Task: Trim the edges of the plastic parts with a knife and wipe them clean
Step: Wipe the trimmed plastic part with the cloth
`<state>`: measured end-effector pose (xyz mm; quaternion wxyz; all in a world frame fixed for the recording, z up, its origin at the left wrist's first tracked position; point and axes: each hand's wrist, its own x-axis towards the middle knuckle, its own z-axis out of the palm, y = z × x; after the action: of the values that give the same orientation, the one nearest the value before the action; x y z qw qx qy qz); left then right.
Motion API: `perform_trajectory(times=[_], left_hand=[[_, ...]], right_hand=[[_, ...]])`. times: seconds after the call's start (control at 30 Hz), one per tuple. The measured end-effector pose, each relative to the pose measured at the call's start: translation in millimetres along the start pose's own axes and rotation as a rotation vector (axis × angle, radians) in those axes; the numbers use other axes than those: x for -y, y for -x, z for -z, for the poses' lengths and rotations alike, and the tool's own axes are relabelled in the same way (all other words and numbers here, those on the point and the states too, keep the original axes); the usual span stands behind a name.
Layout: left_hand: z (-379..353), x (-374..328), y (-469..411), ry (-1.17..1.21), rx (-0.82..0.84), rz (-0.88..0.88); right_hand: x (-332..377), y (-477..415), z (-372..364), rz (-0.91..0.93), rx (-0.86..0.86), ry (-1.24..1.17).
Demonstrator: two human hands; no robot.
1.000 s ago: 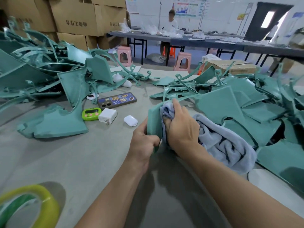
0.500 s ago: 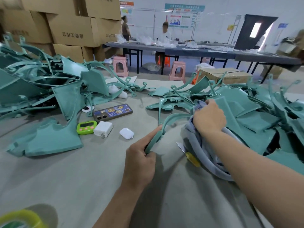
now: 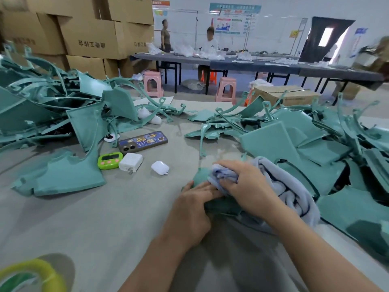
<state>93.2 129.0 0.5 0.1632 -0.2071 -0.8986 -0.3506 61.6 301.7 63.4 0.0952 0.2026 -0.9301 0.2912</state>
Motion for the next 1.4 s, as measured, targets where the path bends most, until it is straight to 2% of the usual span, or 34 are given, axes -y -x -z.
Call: perform_trajectory(times=[0.1, 0.17, 0.23, 0.4, 0.5, 0.7, 0.8, 0.9, 0.97, 1.0, 1.07, 1.13, 1.2, 1.27, 1.4], left_hand=[[3.2, 7.2, 1.9, 0.033, -0.286, 0.261], [6.9, 8.3, 2.6, 0.091, -0.296, 0.468], [5.7, 8.2, 0.3, 0.087, -0.213, 0.578], [5.7, 13.1, -7.6, 0.042, -0.209, 0.59], [10.2, 17.7, -5.8, 0.055, -0.125, 0.565], [19.1, 25.2, -2.5, 0.165, -0.026, 0.526], [21.3, 28.1, -4.1, 0.223, 0.002, 0.565], [22.0, 36.2, -7.8, 0.39, -0.029, 0.591], [20.7, 38.7, -9.1, 0.461, -0.033, 0.593], [20.0, 38.4, -8.6, 0.481, -0.026, 0.585], [20.3, 37.6, -7.0, 0.492, -0.003, 0.551], [23.9, 38.4, -7.2, 0.496, 0.014, 0.53], [27.0, 41.4, -7.3, 0.553, 0.034, 0.522], [31.3, 42.3, -6.2, 0.595, 0.054, 0.493], [35.3, 41.4, -5.7, 0.62, 0.086, 0.44]], right_hand=[[-11.6, 7.4, -6.1, -0.005, -0.134, 0.079], [-13.4, 15.8, -14.6, -0.005, -0.135, 0.078], [-13.6, 24.3, -21.1, -0.012, -0.115, 0.1], [-6.0, 27.3, -22.2, 0.136, 0.003, 0.124], [0.9, 19.5, -27.5, 0.148, 0.022, 0.175], [19.7, -25.1, -59.2, -0.236, -0.182, 0.297], [27.1, -13.3, -70.8, -0.07, -0.199, 0.238], [28.3, 11.1, -60.6, 0.118, 0.017, 0.147], [22.3, 19.7, -45.8, 0.171, 0.189, 0.158], [18.2, 22.1, -37.2, 0.177, 0.223, 0.176], [9.9, 22.6, -24.6, 0.161, 0.171, 0.235], [4.8, 17.8, -20.0, 0.106, 0.042, 0.319], [-1.3, 7.0, -20.0, -0.083, -0.055, 0.338], [-6.2, -7.8, -23.1, -0.269, -0.1, 0.435], [-7.2, -42.6, -15.2, -0.427, -0.116, 0.455]])
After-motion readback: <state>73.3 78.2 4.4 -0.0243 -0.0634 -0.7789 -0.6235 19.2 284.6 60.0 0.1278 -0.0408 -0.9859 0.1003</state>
